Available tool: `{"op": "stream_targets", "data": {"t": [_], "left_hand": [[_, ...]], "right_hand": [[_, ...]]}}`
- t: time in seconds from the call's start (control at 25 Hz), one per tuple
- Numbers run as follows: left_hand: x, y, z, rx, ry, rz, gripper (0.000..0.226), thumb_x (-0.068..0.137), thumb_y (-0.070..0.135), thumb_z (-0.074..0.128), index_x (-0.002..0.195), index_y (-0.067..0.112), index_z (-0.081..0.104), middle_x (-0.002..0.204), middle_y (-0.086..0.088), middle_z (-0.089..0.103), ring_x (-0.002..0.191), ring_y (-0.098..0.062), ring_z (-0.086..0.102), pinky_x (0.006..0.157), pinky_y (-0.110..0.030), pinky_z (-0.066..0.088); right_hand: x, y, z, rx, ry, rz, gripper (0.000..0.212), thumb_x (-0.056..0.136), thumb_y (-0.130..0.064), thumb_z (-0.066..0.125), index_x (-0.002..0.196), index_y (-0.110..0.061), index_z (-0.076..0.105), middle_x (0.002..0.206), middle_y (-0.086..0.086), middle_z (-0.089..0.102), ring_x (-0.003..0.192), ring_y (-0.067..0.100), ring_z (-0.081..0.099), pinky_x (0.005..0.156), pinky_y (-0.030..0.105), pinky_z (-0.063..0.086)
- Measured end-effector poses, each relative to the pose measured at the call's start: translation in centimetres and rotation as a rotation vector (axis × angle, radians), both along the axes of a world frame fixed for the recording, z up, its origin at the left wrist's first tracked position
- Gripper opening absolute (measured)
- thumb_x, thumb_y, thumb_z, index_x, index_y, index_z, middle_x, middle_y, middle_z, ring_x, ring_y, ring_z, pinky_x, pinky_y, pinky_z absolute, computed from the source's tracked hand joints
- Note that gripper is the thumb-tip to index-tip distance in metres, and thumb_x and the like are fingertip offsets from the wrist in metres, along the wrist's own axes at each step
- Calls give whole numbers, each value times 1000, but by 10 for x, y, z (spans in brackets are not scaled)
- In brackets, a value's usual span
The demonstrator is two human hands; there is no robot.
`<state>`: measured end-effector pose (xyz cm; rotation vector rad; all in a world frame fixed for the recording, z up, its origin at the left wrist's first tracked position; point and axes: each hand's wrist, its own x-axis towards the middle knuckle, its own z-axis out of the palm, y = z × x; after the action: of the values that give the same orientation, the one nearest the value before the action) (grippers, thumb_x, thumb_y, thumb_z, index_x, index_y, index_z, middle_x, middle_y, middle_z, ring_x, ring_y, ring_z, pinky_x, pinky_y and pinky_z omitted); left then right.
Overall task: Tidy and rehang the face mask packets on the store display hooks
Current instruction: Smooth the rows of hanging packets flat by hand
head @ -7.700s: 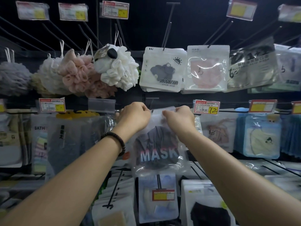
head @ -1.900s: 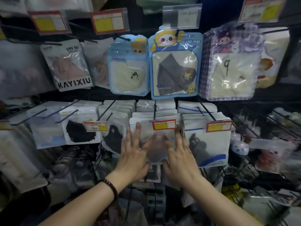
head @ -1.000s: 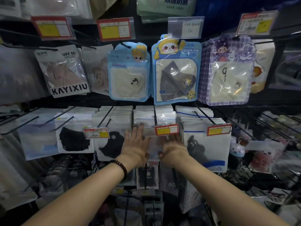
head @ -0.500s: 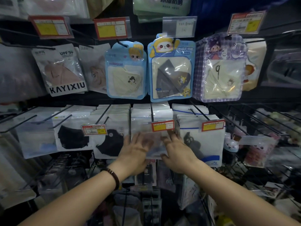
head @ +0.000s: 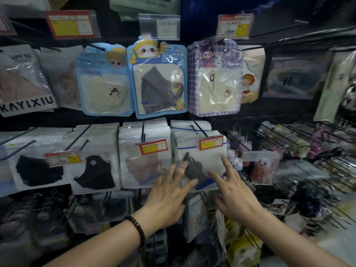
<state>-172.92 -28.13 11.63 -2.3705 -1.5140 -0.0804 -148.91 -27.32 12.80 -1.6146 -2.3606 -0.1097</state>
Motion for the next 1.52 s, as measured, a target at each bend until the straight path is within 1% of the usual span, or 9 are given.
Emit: {"op": "stream_targets", "data": {"t": [0.16,0.28,0.36,0.48,0.64,0.8,1.24,1.36,1.52], "left_hand": [[8,17,-1,-22,-2,92,98,99,42,63,165,48,-10,163,-9,-51,158,-46,-27,127,-73,0],[10,29,0,-40,34,155,101,100,39,62,165,46,-15,157,-9,-59,157,-43,-32,127,-69,1],[10,41,1,-41,38,183,103,100,33,63,166,44,-16,155,-10,-60,155,-41,-36,128,-66,-5],[14,61,6,-64,56,246,101,99,30,61,168,40,-13,154,-11,-60,153,-40,-40,125,-64,-15],[19,82,18,-124,85,295,92,102,35,58,170,35,-4,162,-12,-52,158,-40,-33,128,-63,-10],[19,99,22,-124,108,317,95,98,36,62,170,31,0,167,-14,-44,160,-42,-25,128,-62,-4],[18,103,20,-134,88,251,86,99,37,60,170,30,11,168,-12,-42,160,-36,-29,129,-60,-9],[16,78,31,-214,66,173,83,100,38,62,168,32,17,177,-7,-23,164,-32,-15,131,-58,-3],[7,25,59,-294,15,62,64,98,45,63,158,32,44,176,-4,18,158,-30,23,126,-55,30]], "right_hand": [[8,13,3,-65,-24,-14,86,100,-28,59,170,-39,10,166,-1,-51,160,37,26,85,37,61],[4,33,-2,-67,-26,-7,97,99,-22,64,172,-40,2,161,-3,-57,158,41,30,79,37,58],[-1,50,-7,-58,-8,-13,98,100,-24,65,172,-40,0,162,0,-56,161,43,23,89,41,62],[-10,73,-7,-84,-26,-12,95,100,-25,66,172,-35,4,171,11,-41,159,43,24,107,49,56],[-18,103,5,-111,-39,-20,77,98,-27,69,160,-30,24,170,11,1,148,42,34,106,55,56],[-23,125,12,-148,-13,-36,80,92,-20,74,156,-30,27,159,10,29,142,36,41,102,50,55],[-27,117,19,-142,-70,-7,83,95,-26,71,161,-20,21,159,14,30,143,37,40,100,50,58],[-29,90,32,-101,-135,74,78,99,-30,66,163,-17,22,162,16,28,147,37,38,104,52,57],[-37,40,55,-49,-182,245,65,105,-45,53,164,-25,31,166,7,37,148,31,42,106,48,53]]}}
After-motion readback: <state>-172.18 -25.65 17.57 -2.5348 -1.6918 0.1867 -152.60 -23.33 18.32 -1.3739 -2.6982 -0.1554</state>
